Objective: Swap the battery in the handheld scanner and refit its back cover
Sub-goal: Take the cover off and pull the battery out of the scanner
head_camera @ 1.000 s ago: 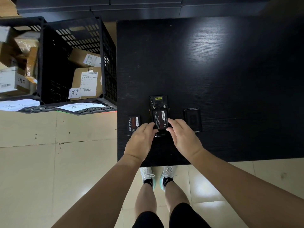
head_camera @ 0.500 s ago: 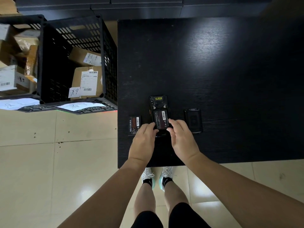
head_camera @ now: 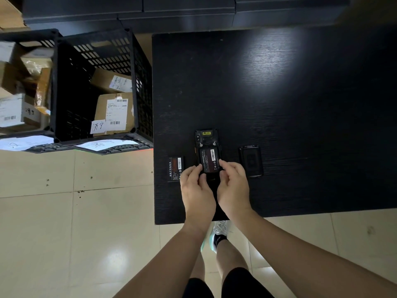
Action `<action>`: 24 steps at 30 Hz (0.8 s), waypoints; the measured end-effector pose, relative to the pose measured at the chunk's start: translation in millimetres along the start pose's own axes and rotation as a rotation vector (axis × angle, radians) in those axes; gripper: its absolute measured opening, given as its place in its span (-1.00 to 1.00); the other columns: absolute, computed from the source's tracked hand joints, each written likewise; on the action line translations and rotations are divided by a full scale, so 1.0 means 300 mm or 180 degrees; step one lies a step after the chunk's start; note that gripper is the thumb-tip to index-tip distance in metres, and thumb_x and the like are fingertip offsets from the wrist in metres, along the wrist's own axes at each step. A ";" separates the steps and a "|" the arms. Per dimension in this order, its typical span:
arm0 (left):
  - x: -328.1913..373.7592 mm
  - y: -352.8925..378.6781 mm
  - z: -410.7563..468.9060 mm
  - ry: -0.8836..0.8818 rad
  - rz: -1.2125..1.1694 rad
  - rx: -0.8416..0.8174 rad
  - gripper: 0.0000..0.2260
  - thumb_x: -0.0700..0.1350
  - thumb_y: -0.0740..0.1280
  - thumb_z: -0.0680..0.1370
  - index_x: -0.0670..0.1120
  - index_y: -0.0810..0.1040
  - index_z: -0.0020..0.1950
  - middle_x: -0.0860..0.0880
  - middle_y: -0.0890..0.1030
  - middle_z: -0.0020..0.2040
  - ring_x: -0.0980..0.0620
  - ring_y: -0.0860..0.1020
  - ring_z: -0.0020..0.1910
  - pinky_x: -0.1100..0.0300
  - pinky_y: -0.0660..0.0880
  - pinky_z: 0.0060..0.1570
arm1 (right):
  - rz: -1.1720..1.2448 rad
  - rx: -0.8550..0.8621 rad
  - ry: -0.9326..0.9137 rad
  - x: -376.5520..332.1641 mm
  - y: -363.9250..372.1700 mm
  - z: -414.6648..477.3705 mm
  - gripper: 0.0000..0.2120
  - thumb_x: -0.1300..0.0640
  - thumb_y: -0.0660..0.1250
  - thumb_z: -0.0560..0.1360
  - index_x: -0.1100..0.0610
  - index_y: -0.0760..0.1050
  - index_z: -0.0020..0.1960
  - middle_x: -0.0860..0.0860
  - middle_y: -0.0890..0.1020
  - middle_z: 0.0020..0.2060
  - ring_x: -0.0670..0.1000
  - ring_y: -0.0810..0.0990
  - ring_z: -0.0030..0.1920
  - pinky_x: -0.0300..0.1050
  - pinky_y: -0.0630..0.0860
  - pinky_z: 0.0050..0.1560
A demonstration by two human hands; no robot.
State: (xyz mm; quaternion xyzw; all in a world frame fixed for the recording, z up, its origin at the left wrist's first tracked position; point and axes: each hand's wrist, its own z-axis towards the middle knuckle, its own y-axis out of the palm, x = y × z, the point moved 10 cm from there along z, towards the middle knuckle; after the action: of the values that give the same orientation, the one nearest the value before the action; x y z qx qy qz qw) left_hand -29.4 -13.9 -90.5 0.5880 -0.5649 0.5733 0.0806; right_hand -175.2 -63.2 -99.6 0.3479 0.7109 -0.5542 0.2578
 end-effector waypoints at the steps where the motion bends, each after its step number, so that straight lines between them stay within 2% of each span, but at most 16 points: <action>1: -0.008 0.001 0.002 -0.0155 -0.0072 -0.0010 -0.75 -0.21 0.27 0.65 -0.14 0.59 0.31 0.00 0.47 0.28 0.18 0.46 0.14 0.65 0.29 0.06 | 0.0078 0.0017 0.0087 0.003 -0.001 0.001 -0.70 0.27 0.28 0.59 0.12 0.57 0.29 -0.13 0.46 0.09 0.02 0.57 0.08 0.11 0.52 0.22; 3: -0.024 0.006 0.006 -0.0453 -0.0211 -0.0071 -0.76 -0.13 0.29 0.64 -0.08 0.61 0.28 0.03 0.50 0.24 0.15 0.53 0.12 0.47 0.41 0.12 | 0.0238 0.0035 0.0281 0.004 -0.009 0.005 -0.73 0.23 0.31 0.59 0.12 0.58 0.27 -0.13 0.48 0.08 -0.03 0.57 0.08 0.02 0.52 0.23; 4: -0.032 0.010 0.009 -0.0577 -0.0298 -0.0083 -0.78 -0.09 0.30 0.63 -0.05 0.63 0.24 0.03 0.55 0.21 0.16 0.57 0.08 0.36 0.50 0.11 | 0.0310 0.0024 0.0393 0.005 -0.014 0.007 -0.74 0.21 0.32 0.59 0.13 0.59 0.26 -0.11 0.49 0.09 -0.06 0.56 0.08 -0.12 0.53 0.21; 5: -0.037 0.010 0.012 -0.0697 -0.0418 -0.0080 -0.80 -0.07 0.31 0.62 -0.03 0.65 0.19 0.04 0.61 0.15 0.17 0.60 0.03 0.33 0.55 0.03 | 0.0359 0.0017 0.0490 0.005 -0.020 0.009 -0.75 0.18 0.34 0.59 0.13 0.59 0.25 -0.09 0.51 0.09 -0.10 0.55 0.06 -0.30 0.51 0.13; 6: -0.039 0.012 0.013 -0.0821 -0.0545 -0.0066 -0.83 -0.07 0.32 0.61 -0.02 0.66 0.13 0.06 0.65 0.06 0.19 0.62 -0.05 0.41 0.54 -0.09 | 0.0380 0.0016 0.0569 0.006 -0.023 0.011 -0.75 0.16 0.35 0.58 0.12 0.60 0.24 -0.08 0.52 0.10 -0.12 0.55 0.04 -0.45 0.47 0.01; 8: -0.041 0.009 0.014 -0.1046 -0.0699 -0.0006 -0.90 -0.10 0.35 0.60 0.02 0.66 0.03 0.14 0.65 -0.13 0.26 0.61 -0.18 0.47 0.45 -0.27 | 0.0402 0.0032 0.0719 0.016 -0.025 0.016 -0.77 0.13 0.38 0.55 0.08 0.63 0.19 -0.06 0.56 0.09 -0.17 0.55 -0.03 -0.53 0.40 -0.14; 10: -0.048 0.007 0.021 -0.1216 -0.0808 0.0033 -0.92 -0.11 0.38 0.58 -0.03 0.68 0.01 0.14 0.66 -0.17 0.25 0.60 -0.19 0.43 0.44 -0.27 | 0.0418 0.0032 0.0819 0.024 -0.024 0.023 -0.79 0.11 0.41 0.53 0.06 0.65 0.16 -0.06 0.58 0.07 -0.21 0.55 -0.09 -0.55 0.39 -0.18; 12: -0.057 0.005 0.028 -0.1381 -0.0897 0.0026 -0.88 -0.10 0.42 0.55 -0.08 0.70 0.04 0.09 0.69 -0.13 0.19 0.64 -0.16 0.37 0.49 -0.25 | 0.0455 0.0009 0.0883 0.028 -0.022 0.029 -0.80 0.09 0.43 0.50 0.03 0.65 0.12 -0.08 0.61 0.04 -0.23 0.56 -0.09 -0.50 0.43 -0.13; 15: -0.078 0.014 0.038 -0.1590 -0.1051 -0.0055 -0.85 -0.10 0.47 0.51 -0.10 0.71 0.04 0.02 0.72 -0.14 0.09 0.69 -0.16 0.21 0.62 -0.18 | 0.0579 -0.0035 0.0991 0.030 -0.019 0.035 -0.81 0.10 0.46 0.47 0.02 0.63 0.08 -0.08 0.66 -0.04 -0.15 0.63 -0.05 -0.14 0.60 0.05; 17: -0.082 0.018 0.048 -0.1620 -0.1062 -0.0126 -0.85 -0.11 0.47 0.51 -0.11 0.71 0.04 0.00 0.73 -0.18 0.07 0.70 -0.19 0.21 0.64 -0.20 | 0.0650 -0.0109 0.1098 0.032 -0.014 0.035 -0.79 0.10 0.47 0.47 0.05 0.62 0.10 -0.12 0.66 -0.10 -0.10 0.65 -0.04 -0.05 0.63 0.06; 20: -0.083 0.021 0.057 -0.1617 -0.1016 -0.0180 -0.89 -0.13 0.47 0.52 -0.09 0.71 0.02 0.03 0.70 -0.24 0.10 0.66 -0.25 0.27 0.58 -0.28 | 0.0745 -0.0260 0.1280 0.045 -0.012 0.044 -0.73 0.07 0.47 0.49 0.09 0.60 0.16 -0.10 0.66 -0.07 -0.11 0.64 -0.04 -0.15 0.61 0.00; 22: -0.079 0.019 0.059 -0.1631 -0.0974 -0.0214 -0.89 -0.13 0.47 0.52 -0.09 0.70 0.02 0.05 0.68 -0.24 0.12 0.65 -0.24 0.30 0.54 -0.30 | 0.0932 -0.0370 0.1405 0.057 -0.004 0.054 -0.72 0.07 0.48 0.49 0.10 0.60 0.17 -0.08 0.67 -0.07 -0.15 0.63 -0.06 -0.28 0.53 -0.10; 24: -0.083 0.020 0.058 -0.1674 -0.0956 -0.0253 -0.88 -0.13 0.48 0.52 -0.09 0.69 0.04 0.04 0.68 -0.23 0.13 0.64 -0.25 0.34 0.51 -0.34 | 0.1015 -0.0487 0.1496 0.061 0.004 0.059 -0.73 0.08 0.49 0.48 0.10 0.61 0.16 -0.08 0.68 -0.09 -0.16 0.63 -0.07 -0.32 0.48 -0.14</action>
State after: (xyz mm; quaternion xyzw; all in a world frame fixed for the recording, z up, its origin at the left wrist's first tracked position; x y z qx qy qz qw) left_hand -16.4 -14.7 -118.8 0.7895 -0.4951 0.3606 0.0384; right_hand -186.1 -76.5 -118.5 0.5537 0.7272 -0.3557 0.1953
